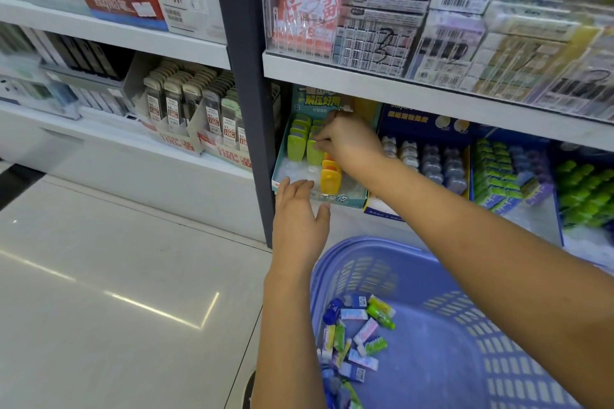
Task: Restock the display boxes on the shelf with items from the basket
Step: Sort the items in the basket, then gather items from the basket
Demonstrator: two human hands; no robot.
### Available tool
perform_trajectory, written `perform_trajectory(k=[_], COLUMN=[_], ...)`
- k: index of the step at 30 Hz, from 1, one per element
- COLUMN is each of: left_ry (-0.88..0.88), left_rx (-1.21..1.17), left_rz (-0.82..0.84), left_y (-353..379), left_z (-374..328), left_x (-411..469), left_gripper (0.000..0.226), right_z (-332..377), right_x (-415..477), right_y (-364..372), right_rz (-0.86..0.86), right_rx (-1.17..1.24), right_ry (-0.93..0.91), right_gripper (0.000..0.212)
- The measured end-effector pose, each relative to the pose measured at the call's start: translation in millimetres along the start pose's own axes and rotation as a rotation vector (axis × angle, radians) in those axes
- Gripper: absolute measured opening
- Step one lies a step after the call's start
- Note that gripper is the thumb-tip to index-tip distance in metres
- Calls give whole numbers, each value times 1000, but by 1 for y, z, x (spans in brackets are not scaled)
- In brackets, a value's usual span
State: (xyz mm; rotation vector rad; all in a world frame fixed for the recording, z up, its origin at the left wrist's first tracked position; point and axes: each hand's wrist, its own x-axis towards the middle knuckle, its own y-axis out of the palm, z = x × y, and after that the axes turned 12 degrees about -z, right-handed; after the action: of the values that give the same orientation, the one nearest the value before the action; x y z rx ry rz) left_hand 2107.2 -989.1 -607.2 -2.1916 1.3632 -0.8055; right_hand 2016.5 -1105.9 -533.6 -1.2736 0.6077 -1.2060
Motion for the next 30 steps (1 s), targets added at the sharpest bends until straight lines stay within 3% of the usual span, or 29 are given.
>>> perform_trajectory(k=[6, 10, 12, 14, 16, 18, 24, 30], left_ry=[-5, -27, -35, -62, -66, -54, -49, -233], left_rx=[-12, -106, -171, -250, -266, -213, 46, 263], left_rz=[8, -57, -144, -164, -97, 18, 445, 717], left_y=[-1, -13, -25, -35, -35, -23, 52, 107], left_z=[1, -7, -9, -11, -14, -18, -2, 48], left_x=[1, -7, -13, -21, -33, -49, -96, -132], left_gripper=[47, 39, 31, 20, 15, 15, 15, 27], right_z=[3, 13, 12, 4, -7, -24, -88, -106], right_x=[-4, -10, -26, -56, -98, -143, -237, -292], right_y=[3, -9, -19, -31, -41, -40, 49, 129], right_rz=[62, 124, 161, 43, -144, -163, 409, 648], right_rx=[-197, -286, -239, -76, 135, 218, 67, 326], right_ry=[-115, -104, -155, -194, -183, -145, 177, 284], right_gripper=[42, 40, 44, 44, 36, 27, 26, 31])
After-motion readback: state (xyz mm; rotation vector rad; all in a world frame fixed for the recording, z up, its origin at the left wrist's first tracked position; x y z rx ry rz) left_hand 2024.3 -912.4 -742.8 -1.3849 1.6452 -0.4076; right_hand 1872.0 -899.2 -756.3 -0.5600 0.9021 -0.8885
